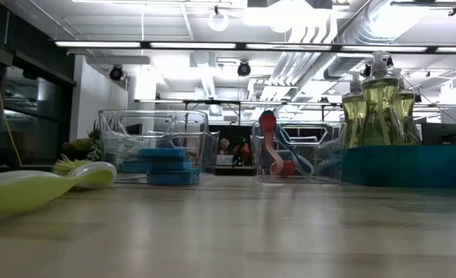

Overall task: Pick & Place Kitchen Sink Supplies
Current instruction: Put the red dishwashing brush into the right transparent bin

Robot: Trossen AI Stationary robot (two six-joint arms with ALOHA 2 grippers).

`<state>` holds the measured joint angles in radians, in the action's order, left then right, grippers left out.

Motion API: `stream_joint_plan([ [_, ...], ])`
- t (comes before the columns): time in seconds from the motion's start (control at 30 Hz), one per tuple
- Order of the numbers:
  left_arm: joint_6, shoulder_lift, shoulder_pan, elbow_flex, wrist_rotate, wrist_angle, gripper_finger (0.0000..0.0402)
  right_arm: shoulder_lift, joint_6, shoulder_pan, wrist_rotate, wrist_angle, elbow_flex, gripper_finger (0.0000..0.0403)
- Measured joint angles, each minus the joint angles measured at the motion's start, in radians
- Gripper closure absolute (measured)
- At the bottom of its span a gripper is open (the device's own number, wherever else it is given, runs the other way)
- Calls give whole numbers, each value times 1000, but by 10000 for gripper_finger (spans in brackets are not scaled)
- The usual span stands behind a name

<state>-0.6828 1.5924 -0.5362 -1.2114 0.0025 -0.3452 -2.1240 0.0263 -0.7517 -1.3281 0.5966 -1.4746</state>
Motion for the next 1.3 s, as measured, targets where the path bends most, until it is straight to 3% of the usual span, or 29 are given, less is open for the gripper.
stream_joint_plan([
  [0.23, -81, -81, 2, 0, -6, 81, 307, 22, 12, -13, -85, 27, 0, 333],
  [0.6, -62, -321, -14, 0, -20, 508, 307, 56, -11, -4, -171, 28, -1, 333],
  [0.93, -5, -464, -224, 4, -322, 776, 307, 154, 43, 50, -216, 12, 0, 333],
  [1.3, 109, -523, -416, 186, -549, 750, 307, 277, 165, 193, -242, 6, 0, 333],
])
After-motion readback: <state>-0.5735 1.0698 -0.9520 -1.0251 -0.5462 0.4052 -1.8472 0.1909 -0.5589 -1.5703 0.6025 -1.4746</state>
